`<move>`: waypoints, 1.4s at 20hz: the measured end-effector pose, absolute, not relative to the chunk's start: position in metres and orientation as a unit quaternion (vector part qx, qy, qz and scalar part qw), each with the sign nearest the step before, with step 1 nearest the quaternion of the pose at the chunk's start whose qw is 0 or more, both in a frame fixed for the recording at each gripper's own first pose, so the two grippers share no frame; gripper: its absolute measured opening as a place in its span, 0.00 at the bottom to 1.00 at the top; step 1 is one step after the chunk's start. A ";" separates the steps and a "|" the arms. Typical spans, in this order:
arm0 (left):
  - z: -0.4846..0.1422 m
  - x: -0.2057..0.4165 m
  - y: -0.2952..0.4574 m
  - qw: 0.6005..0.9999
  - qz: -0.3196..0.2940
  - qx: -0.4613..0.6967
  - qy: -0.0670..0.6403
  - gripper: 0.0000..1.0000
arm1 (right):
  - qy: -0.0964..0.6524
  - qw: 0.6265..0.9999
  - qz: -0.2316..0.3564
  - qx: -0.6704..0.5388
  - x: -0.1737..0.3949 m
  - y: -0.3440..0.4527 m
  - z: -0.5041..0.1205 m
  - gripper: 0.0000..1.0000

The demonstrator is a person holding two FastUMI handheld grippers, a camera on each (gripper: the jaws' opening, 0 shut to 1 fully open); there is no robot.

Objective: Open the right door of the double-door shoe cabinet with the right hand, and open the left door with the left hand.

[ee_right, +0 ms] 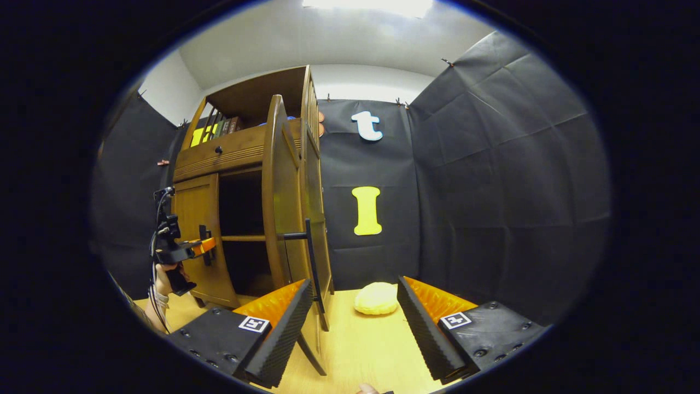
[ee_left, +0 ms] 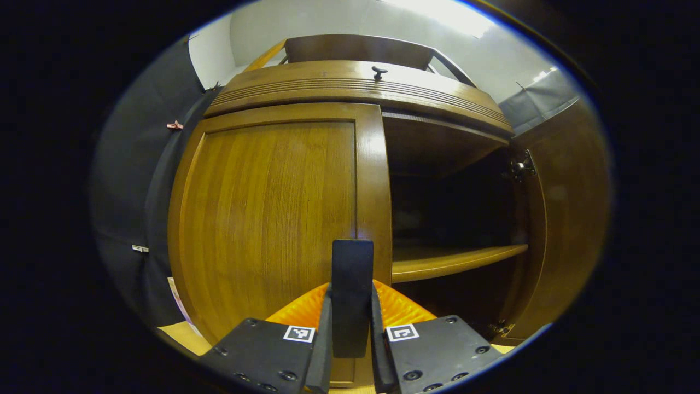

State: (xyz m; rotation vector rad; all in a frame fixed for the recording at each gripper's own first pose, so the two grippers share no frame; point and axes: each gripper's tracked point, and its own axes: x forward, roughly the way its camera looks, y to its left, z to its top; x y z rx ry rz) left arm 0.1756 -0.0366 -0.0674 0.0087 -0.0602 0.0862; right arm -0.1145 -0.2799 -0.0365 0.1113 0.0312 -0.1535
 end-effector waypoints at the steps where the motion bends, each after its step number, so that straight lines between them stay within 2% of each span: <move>1: -0.068 0.174 -0.037 0.999 0.038 -0.001 -0.027 0.32 | 0.012 0.995 -0.078 0.055 -0.116 -0.281 -0.035 0.97; 5: -0.067 0.153 -0.038 1.000 0.012 -0.016 -0.015 0.32 | 0.016 0.994 -0.097 0.046 -0.120 -0.283 -0.036 0.97; 12: -0.062 0.106 -0.033 1.000 -0.022 -0.015 -0.010 0.32 | 0.025 0.996 -0.081 0.036 -0.129 -0.256 -0.034 0.97; 13: -0.061 0.100 -0.031 0.999 -0.026 -0.017 -0.010 0.32 | 0.028 0.996 -0.084 0.030 -0.128 -0.254 -0.035 1.00; 16: -0.060 0.082 -0.028 0.999 -0.038 -0.018 -0.007 0.32 | 0.037 0.995 -0.092 0.013 -0.130 -0.245 -0.039 0.97; 17: -0.059 0.076 -0.026 0.999 -0.043 -0.017 -0.006 0.32 | 0.038 0.995 -0.091 0.009 -0.132 -0.239 -0.038 1.00; 18: -0.060 0.068 -0.024 0.999 -0.048 -0.017 -0.004 0.32 | 0.037 0.995 -0.090 0.005 -0.133 -0.233 -0.037 0.97; 28: -0.056 0.005 0.008 0.996 -0.090 -0.013 0.007 0.33 | 0.019 0.998 -0.062 0.007 -0.128 -0.168 -0.028 0.98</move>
